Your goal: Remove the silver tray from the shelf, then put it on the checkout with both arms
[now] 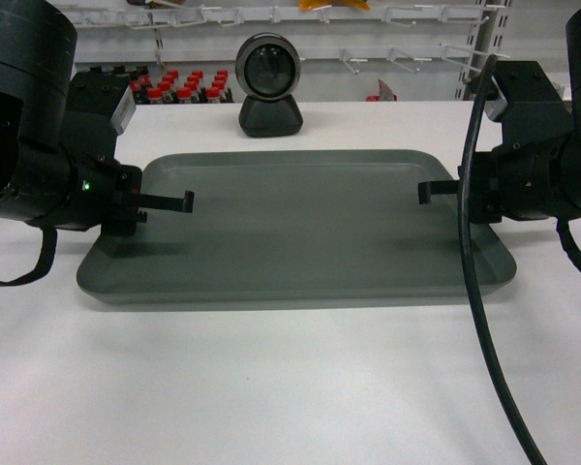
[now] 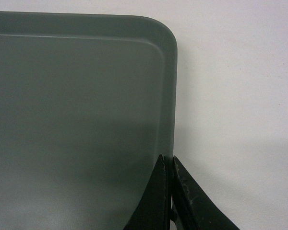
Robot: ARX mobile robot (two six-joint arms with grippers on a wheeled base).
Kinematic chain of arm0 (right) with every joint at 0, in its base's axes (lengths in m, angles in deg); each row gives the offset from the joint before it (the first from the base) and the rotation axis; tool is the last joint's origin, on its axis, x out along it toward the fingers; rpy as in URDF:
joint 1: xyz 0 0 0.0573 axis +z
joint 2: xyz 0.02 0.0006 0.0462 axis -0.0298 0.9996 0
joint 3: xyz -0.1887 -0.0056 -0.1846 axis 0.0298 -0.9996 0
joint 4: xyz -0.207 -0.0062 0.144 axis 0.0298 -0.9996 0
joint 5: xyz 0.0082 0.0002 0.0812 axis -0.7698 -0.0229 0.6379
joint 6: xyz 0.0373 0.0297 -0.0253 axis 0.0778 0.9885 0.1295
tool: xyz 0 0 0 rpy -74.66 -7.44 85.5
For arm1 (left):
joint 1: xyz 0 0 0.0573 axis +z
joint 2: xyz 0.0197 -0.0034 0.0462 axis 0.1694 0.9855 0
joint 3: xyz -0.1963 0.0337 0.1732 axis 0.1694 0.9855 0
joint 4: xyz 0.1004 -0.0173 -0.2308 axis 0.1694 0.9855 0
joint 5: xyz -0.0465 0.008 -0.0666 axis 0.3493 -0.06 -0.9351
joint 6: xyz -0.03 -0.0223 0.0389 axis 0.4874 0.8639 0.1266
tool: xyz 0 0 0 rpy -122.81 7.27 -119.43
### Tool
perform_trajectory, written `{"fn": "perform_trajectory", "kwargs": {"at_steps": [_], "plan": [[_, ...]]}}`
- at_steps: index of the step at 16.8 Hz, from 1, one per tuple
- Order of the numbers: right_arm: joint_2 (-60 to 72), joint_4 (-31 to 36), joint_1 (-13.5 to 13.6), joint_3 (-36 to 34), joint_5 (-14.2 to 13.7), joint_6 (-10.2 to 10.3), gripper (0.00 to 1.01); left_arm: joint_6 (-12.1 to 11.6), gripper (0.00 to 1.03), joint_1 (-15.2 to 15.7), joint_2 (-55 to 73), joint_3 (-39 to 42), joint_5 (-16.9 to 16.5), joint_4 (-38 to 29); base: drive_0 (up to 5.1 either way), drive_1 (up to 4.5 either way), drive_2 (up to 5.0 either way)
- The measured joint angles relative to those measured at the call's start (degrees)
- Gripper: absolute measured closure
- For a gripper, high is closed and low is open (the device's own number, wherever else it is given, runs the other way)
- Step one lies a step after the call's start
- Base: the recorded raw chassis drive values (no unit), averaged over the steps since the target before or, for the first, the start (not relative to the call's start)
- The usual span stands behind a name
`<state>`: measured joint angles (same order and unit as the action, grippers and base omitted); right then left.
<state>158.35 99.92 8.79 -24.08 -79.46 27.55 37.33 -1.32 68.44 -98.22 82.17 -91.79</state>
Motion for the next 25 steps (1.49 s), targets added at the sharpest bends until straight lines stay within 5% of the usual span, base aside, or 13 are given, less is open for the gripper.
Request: {"fn": "perform_trajectory", "kwargs": {"at_steps": [4,7,10,14,17,22,25], "plan": [[0.3,0.0,-0.1,0.4,0.4,-1.5,0.99,0.3,0.97,-0.3,-0.1,-0.2,0.3,0.9,0.0,0.00,0.0],[0.4,0.6,-0.1,0.3,0.9,-1.7,0.98,-1.8,0.69,-0.8,-0.1,-0.2,1.5,1.2,0.0,0.00,0.0],[0.4,2.4,-0.1,0.2,1.6,-2.9,0.75,-2.9,0.48,-0.7,-0.3,-0.2,1.9,1.1,0.0,0.00,0.0],[-0.2,3.1,0.0,-1.0,2.4,-2.4,0.25,-3.1,0.03,-0.8,-1.7,0.0,0.7,1.0,0.0,0.00,0.0],[-4.2,5.9,0.0,-3.1,2.6,0.6,0.01,-1.2,0.05,-0.8,-6.7,0.8,-1.6,0.3,0.0,0.00,0.0],[-19.3,16.6,-0.4,-13.2,3.2,7.2,0.03,0.0,0.05,-0.7,-21.4,6.3,-2.6,-3.7,0.0,0.00,0.0],[-29.5,19.1,0.9,-20.5,0.3,9.0,0.03,-0.2,0.05,0.9,-31.0,12.5,-0.4,-8.4,0.0,0.00,0.0]]}}
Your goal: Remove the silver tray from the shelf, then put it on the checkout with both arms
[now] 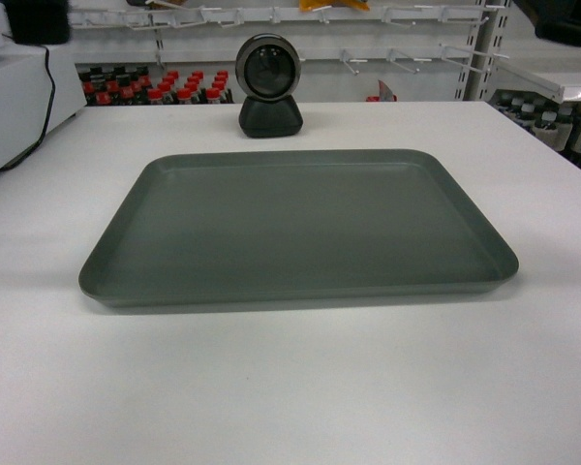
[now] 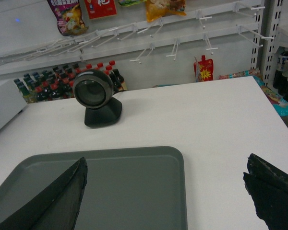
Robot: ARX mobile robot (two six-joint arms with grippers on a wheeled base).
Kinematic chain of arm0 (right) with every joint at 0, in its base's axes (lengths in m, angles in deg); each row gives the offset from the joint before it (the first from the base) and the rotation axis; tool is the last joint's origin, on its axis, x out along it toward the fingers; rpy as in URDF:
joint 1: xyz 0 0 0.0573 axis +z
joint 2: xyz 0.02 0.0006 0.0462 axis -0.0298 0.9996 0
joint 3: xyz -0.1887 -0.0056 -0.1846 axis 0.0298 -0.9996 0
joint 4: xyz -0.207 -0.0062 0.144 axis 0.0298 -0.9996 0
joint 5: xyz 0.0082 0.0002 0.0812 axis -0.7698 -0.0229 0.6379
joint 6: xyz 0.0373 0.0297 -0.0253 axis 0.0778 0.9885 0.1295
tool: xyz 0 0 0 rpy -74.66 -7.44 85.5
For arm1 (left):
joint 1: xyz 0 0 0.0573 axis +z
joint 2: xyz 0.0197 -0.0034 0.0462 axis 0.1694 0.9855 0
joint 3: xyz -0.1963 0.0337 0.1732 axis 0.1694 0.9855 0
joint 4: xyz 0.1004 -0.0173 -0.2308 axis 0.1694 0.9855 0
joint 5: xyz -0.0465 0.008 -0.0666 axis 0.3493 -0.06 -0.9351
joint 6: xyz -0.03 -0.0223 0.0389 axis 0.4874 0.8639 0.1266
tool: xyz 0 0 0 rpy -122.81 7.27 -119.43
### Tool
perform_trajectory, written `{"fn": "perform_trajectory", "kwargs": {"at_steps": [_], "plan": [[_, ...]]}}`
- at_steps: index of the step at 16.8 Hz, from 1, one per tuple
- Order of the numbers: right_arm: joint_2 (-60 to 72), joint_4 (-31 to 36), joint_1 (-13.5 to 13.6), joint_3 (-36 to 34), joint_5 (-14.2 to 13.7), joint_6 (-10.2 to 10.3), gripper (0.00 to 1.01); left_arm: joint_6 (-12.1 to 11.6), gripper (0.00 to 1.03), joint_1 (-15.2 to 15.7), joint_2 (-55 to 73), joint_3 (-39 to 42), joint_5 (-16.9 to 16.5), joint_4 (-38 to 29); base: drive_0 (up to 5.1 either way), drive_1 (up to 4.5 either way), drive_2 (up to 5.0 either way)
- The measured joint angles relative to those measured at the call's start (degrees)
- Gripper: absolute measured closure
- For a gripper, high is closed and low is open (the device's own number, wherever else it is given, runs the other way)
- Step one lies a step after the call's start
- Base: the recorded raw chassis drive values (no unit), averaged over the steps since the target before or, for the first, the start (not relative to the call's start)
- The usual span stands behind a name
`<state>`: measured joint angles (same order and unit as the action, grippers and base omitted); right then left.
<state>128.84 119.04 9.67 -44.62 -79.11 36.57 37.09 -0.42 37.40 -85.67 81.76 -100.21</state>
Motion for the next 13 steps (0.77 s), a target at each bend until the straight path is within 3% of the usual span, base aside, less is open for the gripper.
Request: {"fn": "perform_trajectory", "kwargs": {"at_steps": [3,4,5,6,8,11,12,13], "plan": [[-5.7,0.3,2.1,-5.3,-2.6,0.6,0.03,1.2,0.05,0.6,-5.3,4.2,3.0,0.3,0.0,0.00,0.0],[-6.7,0.4,2.1,-6.2,-3.2,0.6,0.03,1.6,0.09,0.7,-6.1,6.8,2.5,-5.0,0.0,0.00,0.0],[-8.3,5.0,2.3,-8.9,-9.9,-2.8,0.14,1.6,0.21,1.8,-8.6,12.0,-3.2,-12.6,0.0,0.00,0.0],[-13.0,5.7,0.5,-14.7,-12.3,-7.6,0.30,1.5,0.36,3.0,-13.5,18.1,-5.4,-15.2,0.0,0.00,0.0],[-18.4,5.8,-1.9,-20.3,-11.3,-10.1,0.50,1.5,0.56,4.6,-18.6,23.8,-6.4,-16.6,0.0,0.00,0.0],[-25.0,6.2,-4.2,-27.4,-8.4,-11.4,0.85,1.5,0.92,6.0,-24.2,31.6,-8.4,-17.3,0.0,0.00,0.0],[-27.9,5.7,-5.3,-30.1,-7.5,-11.7,1.00,1.3,1.01,8.5,-26.9,33.8,-11.6,-17.3,0.0,0.00,0.0],[-28.3,5.6,-5.5,-30.3,-7.4,-11.6,0.99,1.3,1.01,9.3,-27.5,34.3,-11.9,-17.3,0.0,0.00,0.0]]}}
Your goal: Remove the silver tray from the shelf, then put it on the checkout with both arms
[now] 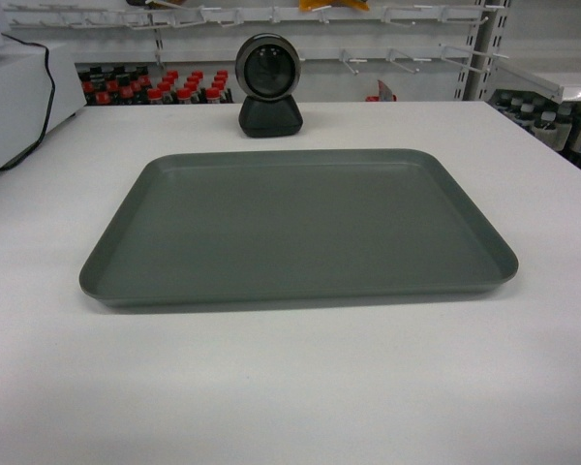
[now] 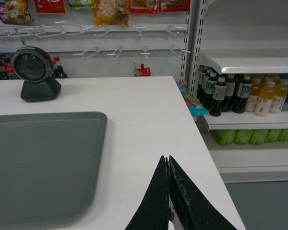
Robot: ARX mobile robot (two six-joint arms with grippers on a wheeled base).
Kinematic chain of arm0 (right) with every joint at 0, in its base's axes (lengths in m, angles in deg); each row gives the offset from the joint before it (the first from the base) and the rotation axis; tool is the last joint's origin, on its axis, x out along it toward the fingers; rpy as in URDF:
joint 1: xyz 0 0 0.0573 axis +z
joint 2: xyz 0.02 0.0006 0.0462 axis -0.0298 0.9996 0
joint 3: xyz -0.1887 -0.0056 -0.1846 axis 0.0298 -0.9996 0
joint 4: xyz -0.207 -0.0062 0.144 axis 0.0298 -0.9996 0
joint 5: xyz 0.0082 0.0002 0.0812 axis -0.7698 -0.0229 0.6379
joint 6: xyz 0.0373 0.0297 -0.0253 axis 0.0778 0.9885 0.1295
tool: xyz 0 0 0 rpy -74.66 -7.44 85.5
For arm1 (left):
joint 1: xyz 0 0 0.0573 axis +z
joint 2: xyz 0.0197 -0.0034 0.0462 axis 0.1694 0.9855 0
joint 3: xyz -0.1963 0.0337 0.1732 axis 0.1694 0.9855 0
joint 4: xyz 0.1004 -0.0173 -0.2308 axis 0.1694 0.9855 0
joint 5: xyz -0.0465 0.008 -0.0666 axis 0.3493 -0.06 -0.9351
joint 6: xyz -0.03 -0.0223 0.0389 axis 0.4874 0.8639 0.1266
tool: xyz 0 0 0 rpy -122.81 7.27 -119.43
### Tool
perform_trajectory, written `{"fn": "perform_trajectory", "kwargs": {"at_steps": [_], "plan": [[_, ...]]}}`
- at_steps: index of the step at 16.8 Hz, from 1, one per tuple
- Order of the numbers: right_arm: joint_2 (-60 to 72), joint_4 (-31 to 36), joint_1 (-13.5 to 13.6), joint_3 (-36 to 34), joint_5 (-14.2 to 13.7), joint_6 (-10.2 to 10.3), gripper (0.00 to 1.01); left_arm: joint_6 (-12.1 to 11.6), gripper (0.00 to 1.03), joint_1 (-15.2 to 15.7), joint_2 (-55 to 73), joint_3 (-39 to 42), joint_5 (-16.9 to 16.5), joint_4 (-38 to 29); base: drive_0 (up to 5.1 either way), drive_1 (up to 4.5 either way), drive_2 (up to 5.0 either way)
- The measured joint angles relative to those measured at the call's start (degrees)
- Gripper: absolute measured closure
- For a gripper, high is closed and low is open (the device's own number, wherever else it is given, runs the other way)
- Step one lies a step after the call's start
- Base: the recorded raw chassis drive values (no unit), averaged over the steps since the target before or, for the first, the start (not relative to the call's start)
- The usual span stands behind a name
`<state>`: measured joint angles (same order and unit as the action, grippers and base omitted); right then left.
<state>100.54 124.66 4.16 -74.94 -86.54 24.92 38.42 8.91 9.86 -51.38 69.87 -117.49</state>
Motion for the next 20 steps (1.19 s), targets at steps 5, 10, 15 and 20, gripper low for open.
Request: {"fn": "perform_trajectory", "kwargs": {"at_steps": [5,10,15,20], "plan": [[-7.9,-3.0,-4.2,-4.9,5.4,-0.1,0.99,-0.1,1.01,0.7,-6.4,4.7,-0.8,2.2,0.0,0.00,0.0],[-17.6,-9.1,-5.9,-8.5,6.2,-0.1,0.99,-0.1,1.01,0.8,-15.5,8.5,-0.8,7.3,0.0,0.00,0.0],[-24.1,-12.6,-5.9,-11.4,6.2,-0.1,0.99,-0.1,1.01,0.8,-22.4,12.0,-0.8,9.8,0.0,0.00,0.0],[-33.8,-21.4,-5.9,-11.4,6.2,-0.1,0.99,-0.1,1.01,0.8,-30.6,12.0,-0.8,17.8,0.0,0.00,0.0]]}}
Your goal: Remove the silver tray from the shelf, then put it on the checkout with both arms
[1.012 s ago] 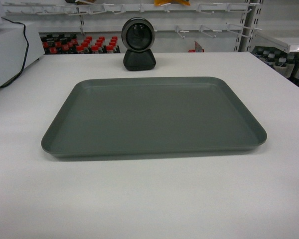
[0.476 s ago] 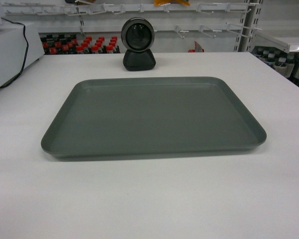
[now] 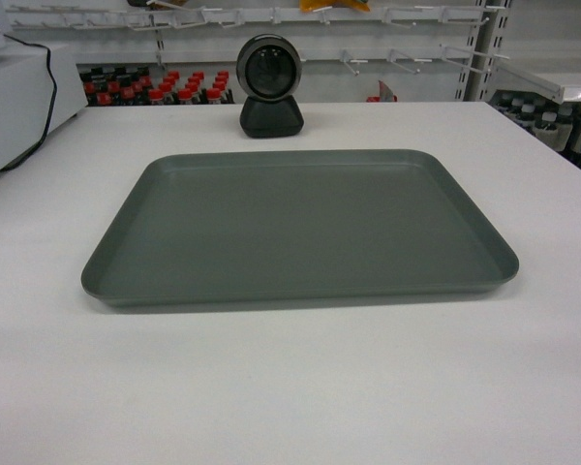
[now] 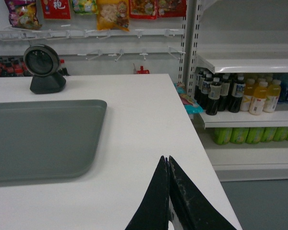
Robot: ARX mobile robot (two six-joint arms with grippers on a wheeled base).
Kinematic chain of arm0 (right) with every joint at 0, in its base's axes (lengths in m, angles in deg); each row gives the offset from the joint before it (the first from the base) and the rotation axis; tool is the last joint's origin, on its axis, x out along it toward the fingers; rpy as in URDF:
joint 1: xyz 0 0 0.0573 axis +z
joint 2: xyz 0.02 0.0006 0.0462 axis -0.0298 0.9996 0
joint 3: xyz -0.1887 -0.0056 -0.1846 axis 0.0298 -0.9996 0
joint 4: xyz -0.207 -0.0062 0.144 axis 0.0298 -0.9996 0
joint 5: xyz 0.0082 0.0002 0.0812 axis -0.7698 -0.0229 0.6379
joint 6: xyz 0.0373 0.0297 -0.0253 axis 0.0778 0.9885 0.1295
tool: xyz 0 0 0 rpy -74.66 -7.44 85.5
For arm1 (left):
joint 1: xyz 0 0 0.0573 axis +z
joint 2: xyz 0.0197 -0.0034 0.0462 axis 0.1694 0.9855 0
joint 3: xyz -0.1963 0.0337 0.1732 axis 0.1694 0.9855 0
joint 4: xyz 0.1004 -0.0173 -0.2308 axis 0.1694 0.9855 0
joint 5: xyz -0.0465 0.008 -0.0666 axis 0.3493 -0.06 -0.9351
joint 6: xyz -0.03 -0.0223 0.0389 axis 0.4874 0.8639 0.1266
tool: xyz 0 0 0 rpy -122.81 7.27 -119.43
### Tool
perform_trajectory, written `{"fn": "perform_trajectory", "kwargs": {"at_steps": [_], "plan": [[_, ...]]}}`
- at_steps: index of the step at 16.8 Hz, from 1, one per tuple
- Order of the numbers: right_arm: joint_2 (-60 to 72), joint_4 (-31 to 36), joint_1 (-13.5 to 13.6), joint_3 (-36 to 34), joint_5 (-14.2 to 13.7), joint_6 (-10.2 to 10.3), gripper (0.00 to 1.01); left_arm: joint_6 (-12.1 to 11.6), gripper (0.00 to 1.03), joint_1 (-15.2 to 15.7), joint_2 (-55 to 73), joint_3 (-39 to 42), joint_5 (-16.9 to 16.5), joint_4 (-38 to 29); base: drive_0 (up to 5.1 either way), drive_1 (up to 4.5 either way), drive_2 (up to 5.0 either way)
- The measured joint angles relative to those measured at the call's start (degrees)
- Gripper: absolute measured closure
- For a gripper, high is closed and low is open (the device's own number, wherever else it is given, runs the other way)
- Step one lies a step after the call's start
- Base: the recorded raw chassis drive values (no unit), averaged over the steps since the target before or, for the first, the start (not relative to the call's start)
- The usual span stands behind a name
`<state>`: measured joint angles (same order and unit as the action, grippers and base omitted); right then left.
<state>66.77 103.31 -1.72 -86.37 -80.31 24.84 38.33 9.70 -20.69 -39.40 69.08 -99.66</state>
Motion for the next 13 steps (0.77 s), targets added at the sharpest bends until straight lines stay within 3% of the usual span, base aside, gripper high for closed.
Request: {"fn": "perform_trajectory", "kwargs": {"at_steps": [10,11,12,13], "plan": [[-11.3,-11.1,0.0,0.0,0.0,0.0,0.99,0.0,1.01,0.0,-10.2,0.0,0.0,10.2,0.0,0.00,0.0],[-12.1,-11.8,0.0,0.0,0.0,0.0,0.99,0.0,1.01,0.0,-11.9,-0.1,0.0,12.8,0.0,0.00,0.0],[-13.0,-12.9,0.0,0.0,0.0,0.0,0.99,0.0,1.01,0.0,-17.3,0.0,-0.2,20.4,0.0,0.00,0.0],[-17.6,-20.4,0.0,0.0,0.1,0.0,0.99,0.0,1.01,0.0,-19.8,0.0,-0.2,19.7,0.0,0.00,0.0]]}}
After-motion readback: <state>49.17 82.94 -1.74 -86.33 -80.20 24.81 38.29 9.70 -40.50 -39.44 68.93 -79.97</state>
